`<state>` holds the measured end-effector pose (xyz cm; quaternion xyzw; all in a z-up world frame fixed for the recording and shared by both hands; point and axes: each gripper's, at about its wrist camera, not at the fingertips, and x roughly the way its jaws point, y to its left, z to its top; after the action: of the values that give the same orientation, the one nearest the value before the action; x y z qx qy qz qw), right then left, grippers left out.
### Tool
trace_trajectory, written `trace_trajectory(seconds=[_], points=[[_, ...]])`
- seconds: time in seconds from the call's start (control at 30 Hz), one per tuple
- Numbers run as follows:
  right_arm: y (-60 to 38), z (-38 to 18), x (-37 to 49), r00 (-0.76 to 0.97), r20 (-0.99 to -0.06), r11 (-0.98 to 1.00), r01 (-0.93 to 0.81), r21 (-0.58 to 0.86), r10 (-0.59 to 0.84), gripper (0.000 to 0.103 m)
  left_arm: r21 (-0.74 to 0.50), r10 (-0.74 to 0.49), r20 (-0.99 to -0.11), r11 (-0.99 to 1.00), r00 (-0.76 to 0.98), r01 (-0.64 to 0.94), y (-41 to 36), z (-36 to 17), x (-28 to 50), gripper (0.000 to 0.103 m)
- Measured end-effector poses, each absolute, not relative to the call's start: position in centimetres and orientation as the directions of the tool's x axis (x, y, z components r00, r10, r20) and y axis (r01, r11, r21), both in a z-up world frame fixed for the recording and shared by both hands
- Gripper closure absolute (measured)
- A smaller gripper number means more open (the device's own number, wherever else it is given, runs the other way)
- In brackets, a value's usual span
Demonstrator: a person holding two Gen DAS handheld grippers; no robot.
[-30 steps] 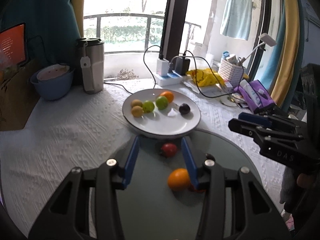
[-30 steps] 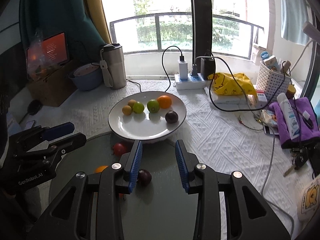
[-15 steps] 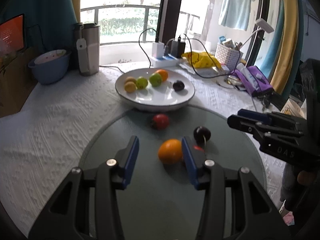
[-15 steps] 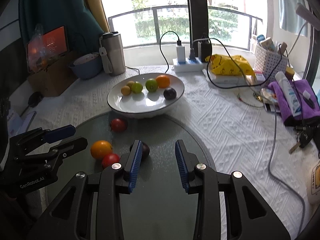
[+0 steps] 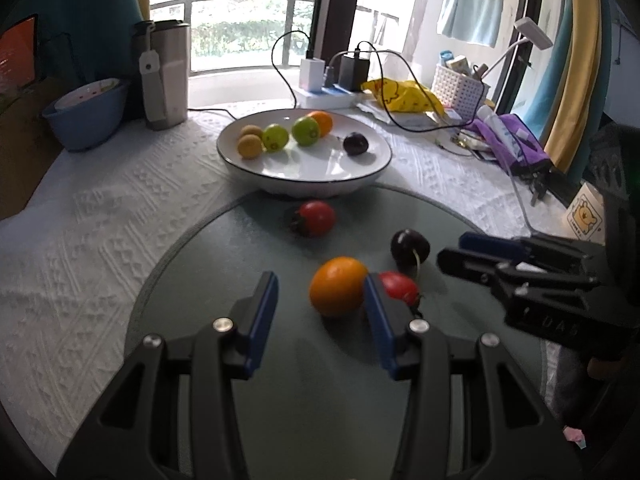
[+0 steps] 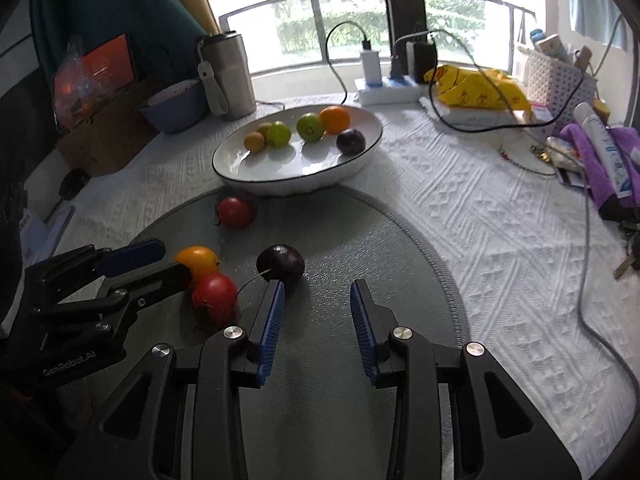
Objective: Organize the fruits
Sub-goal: 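Grasp the orange with the left gripper while the right grasps another dark plum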
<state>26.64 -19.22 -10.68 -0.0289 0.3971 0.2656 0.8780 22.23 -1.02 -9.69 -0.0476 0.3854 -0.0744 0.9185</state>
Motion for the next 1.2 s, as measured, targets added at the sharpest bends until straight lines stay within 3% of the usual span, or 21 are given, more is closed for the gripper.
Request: trace_trajectory(seconds=[0.87, 0.97, 1.2], points=[[-16.4, -11.0, 28.9, 0.451, -0.727, 0.785, -0.589, 0.193, 0.517, 0.067, -0.212, -0.249, -0.746, 0.968, 0.617, 0.134, -1.2, -10.8, 24.8, 0.058], [-16.0, -11.0, 29.0, 0.442, -0.729, 0.778, -0.598, 0.196, 0.523, 0.067, -0.219, -0.263, -0.738, 0.964, 0.622, 0.148, -1.0, -10.7, 24.7, 0.069], [-14.6, -10.6, 29.2, 0.436, -0.732, 0.766, -0.618, 0.179, 0.523, 0.067, -0.233, -0.278, -0.723, 0.960, 0.632, 0.156, -0.1, -10.3, 24.4, 0.069]])
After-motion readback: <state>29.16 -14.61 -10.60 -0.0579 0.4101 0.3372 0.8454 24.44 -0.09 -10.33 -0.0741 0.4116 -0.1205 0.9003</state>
